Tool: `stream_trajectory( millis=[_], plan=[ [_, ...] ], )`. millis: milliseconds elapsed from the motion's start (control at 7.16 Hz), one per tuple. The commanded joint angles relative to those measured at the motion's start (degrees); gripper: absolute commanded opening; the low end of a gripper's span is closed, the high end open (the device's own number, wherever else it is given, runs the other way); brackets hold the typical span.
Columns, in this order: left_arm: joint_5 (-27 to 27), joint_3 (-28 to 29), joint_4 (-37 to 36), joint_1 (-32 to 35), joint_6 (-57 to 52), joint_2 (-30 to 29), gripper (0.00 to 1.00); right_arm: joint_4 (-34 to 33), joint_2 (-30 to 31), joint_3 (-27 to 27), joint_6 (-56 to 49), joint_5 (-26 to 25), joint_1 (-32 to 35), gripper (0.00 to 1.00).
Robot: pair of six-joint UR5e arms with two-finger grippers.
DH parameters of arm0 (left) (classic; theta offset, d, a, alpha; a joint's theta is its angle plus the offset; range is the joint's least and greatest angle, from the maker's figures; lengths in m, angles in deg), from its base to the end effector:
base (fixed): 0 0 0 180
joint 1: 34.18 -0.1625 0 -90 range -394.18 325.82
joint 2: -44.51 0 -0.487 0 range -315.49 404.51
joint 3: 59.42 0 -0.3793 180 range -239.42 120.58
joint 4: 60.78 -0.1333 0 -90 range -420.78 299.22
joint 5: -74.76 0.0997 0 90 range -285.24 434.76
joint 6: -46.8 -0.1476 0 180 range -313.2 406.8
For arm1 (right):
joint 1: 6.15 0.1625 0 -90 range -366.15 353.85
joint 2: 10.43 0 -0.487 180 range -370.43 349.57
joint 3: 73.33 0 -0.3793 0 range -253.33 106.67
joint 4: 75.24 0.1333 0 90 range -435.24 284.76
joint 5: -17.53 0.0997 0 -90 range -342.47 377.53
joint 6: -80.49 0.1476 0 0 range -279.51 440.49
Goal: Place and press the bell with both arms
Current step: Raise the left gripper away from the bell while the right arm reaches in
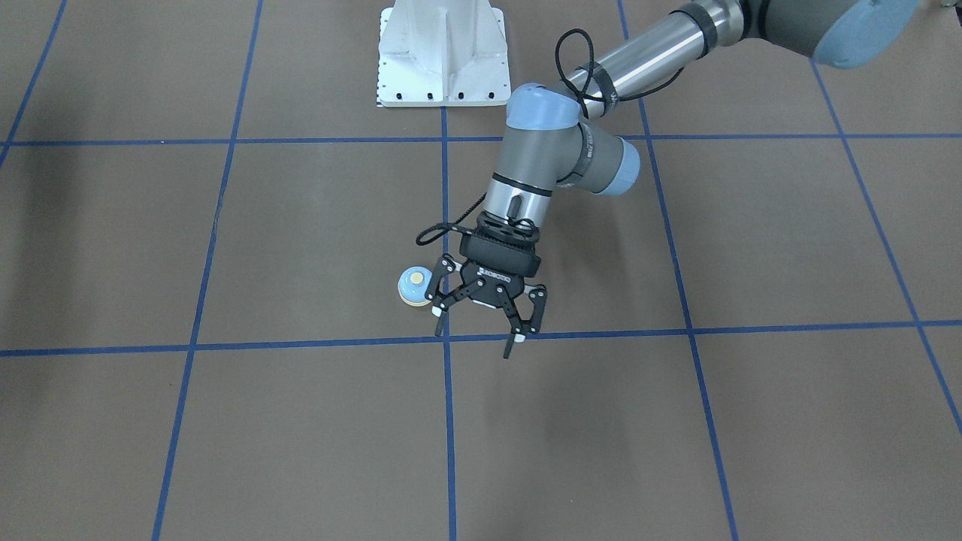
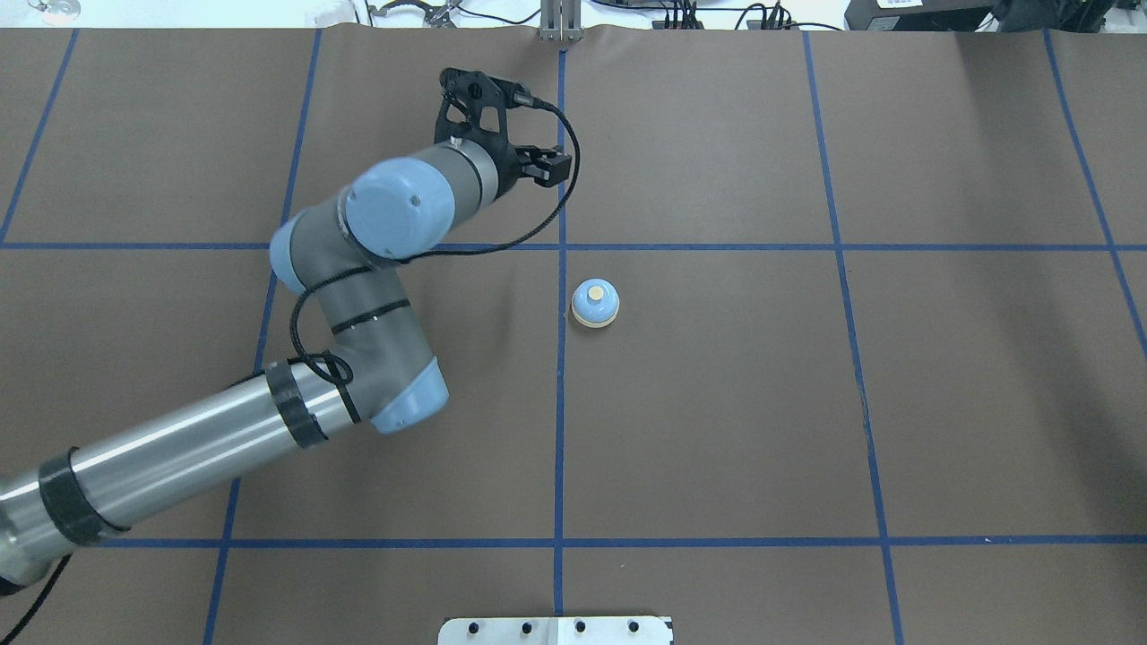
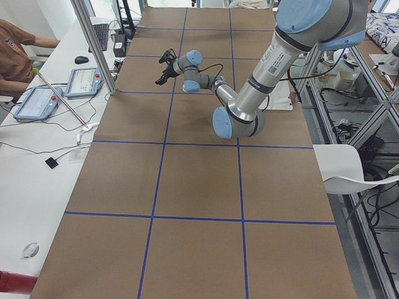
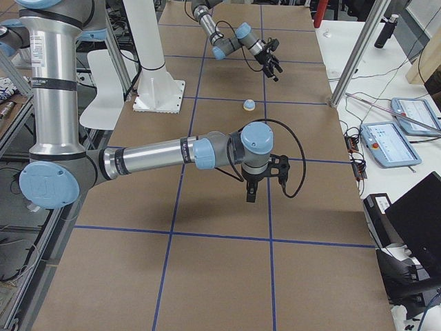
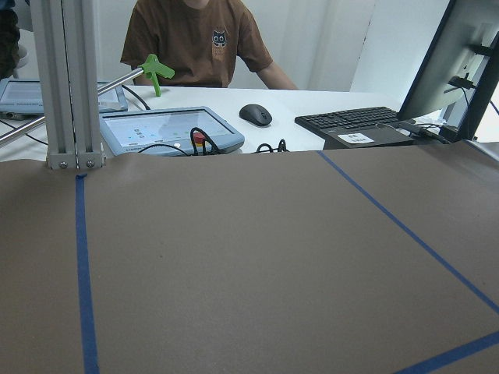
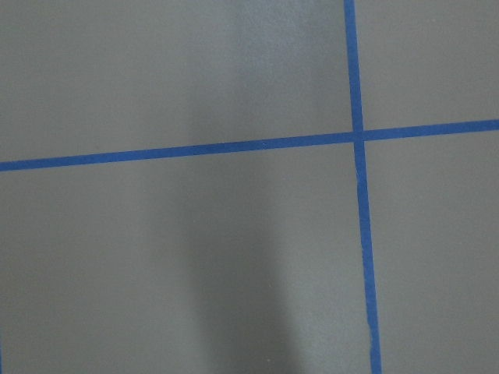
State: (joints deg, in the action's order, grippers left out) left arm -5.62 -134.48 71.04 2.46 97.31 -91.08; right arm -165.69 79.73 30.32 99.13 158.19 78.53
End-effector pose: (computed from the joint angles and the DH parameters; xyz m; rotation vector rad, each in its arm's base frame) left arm 0.5821 -0.6298 0.2587 0.8916 0.9037 -0.0633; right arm -0.0260 -0.4854 0.6297 0.0252 -0.9053 0.1158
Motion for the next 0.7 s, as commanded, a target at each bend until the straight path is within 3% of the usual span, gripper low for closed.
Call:
stream_trajectory(
  millis=[0,279,559],
  plan=[
    [-14.7,-3.0,-14.9,10.2,-2.6,1.5,1.0,0.7,-6.6,0.1,12.9,-1.2,-6.0,1.0],
    [-22.0,-3.9,-16.2,19.6,-15.3,9.3,1.0,0.8,-12.8,0.0,23.4,-4.8,-14.8,1.0],
    [-24.5,-3.6,-16.1,23.6,-15.5,16.0,1.0,1.3,-17.8,0.2,27.4,-10.7,-24.3,1.0]
  ],
)
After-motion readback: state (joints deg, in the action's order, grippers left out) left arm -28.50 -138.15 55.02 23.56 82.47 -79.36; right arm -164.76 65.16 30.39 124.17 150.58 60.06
